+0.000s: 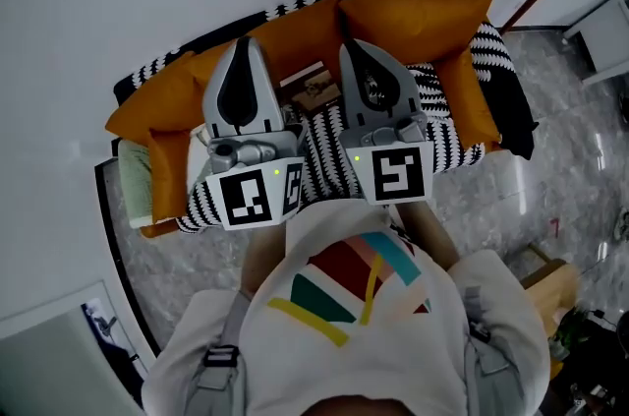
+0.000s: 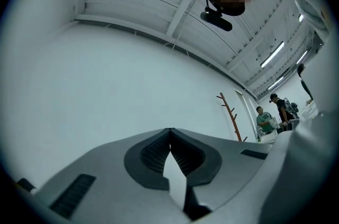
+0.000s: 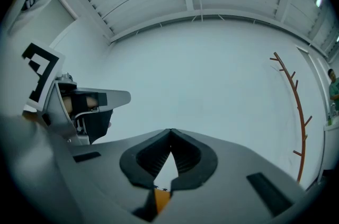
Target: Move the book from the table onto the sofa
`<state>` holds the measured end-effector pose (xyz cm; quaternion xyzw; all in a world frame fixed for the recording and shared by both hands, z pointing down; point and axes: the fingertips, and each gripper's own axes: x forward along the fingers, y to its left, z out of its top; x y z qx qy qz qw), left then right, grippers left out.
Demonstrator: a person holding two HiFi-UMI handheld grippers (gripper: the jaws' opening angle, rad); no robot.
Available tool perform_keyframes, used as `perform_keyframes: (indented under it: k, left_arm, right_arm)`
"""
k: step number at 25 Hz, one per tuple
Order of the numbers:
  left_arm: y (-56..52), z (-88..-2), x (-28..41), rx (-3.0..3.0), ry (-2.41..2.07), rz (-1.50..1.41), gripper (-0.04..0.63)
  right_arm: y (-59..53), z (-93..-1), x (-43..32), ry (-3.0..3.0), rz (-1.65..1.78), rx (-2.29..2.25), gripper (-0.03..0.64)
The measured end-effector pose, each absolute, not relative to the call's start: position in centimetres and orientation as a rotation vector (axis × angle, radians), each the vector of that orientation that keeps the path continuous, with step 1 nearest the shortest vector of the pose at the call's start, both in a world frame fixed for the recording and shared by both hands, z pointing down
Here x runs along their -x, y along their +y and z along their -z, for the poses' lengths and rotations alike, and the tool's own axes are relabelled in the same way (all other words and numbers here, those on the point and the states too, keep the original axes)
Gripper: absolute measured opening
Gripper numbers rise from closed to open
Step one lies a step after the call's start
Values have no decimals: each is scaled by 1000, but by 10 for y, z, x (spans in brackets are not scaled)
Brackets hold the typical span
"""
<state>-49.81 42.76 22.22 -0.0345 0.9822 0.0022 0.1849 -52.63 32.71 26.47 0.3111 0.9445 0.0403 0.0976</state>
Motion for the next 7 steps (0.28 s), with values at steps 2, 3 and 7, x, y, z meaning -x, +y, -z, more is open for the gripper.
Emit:
perform_keyframes:
  k: [2,3,7]
  left_arm:
    - [433,-223,498,78,2770,-28,8]
    - [436,-222,499,68,2765,-31,8]
    - [445,-214,502,37,2741,-13,8]
  right_arm:
    - [328,-266,527,2797,-127,-935,11]
    - [329,-265,528,2791,-131,-938,11]
    - [332,-261,532,2762,-137,-937,11]
